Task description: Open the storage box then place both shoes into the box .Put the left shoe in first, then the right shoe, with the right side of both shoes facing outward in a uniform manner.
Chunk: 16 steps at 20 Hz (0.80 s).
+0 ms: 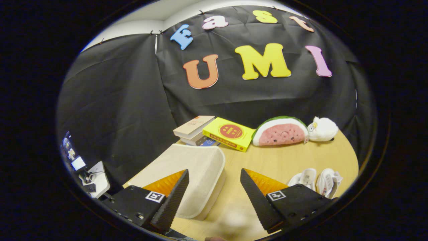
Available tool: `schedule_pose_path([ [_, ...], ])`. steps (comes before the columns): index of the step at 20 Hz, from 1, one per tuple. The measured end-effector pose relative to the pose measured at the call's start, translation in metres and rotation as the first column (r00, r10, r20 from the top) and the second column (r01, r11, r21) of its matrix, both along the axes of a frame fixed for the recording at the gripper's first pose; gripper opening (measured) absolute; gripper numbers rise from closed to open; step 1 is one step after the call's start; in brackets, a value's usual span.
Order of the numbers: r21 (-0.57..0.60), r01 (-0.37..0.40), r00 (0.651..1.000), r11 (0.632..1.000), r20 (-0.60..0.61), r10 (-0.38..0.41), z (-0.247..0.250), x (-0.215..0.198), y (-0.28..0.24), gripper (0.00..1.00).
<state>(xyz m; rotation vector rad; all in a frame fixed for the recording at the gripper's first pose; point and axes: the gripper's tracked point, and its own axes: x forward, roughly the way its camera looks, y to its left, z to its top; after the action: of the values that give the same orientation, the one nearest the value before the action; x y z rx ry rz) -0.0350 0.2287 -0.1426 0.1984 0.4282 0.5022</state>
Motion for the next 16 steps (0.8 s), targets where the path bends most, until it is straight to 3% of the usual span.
schedule_pose_path([
  [9, 0.115, -0.045, 0.97, 0.992, -0.231, 0.071, -0.055, -0.004, 0.032, 0.95],
  [16, 0.285, -0.045, 0.917, 0.957, -0.369, 0.153, -0.071, -0.002, 0.047, 0.96],
])
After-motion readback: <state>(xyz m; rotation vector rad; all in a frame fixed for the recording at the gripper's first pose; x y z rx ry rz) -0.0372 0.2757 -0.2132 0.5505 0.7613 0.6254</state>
